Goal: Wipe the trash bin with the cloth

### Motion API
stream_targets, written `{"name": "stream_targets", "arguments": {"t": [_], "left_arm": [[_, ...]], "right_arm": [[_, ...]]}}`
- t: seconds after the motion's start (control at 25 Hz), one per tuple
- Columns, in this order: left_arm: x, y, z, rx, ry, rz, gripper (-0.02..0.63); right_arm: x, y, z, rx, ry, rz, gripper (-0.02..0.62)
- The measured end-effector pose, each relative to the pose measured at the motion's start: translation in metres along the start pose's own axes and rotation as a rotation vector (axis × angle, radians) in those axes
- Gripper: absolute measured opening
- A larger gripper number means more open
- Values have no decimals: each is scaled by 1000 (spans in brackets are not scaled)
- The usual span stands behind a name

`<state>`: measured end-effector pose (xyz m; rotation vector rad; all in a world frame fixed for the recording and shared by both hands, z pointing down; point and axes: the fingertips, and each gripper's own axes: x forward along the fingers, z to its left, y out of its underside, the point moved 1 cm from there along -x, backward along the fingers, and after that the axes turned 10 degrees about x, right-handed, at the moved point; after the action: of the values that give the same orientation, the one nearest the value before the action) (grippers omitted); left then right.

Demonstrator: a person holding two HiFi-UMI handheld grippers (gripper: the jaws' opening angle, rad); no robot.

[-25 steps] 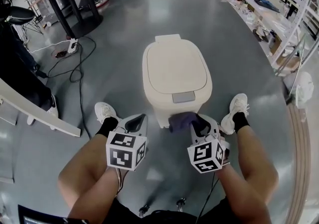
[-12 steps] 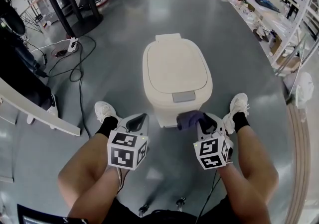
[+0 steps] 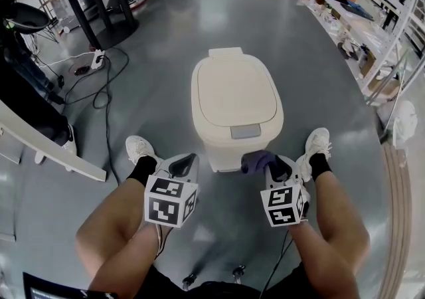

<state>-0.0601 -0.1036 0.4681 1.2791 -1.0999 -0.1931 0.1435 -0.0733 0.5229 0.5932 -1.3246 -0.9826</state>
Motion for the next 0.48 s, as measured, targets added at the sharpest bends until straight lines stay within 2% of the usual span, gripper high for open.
{"name": "stream_targets", "arguments": {"t": [0.12,0.36,0.48], "left_arm": [[-2,-1,3,0,-6,-3,-3],[-7,-2,8,-14,-13,-11,-3],[-8,-2,11,-27,-17,-14,-3]], "right_arm": [[-2,9,18,74,-33,6,100],[4,7,65,-9,-122,27,100],[11,2,91,-8,-172,46,100]]}}
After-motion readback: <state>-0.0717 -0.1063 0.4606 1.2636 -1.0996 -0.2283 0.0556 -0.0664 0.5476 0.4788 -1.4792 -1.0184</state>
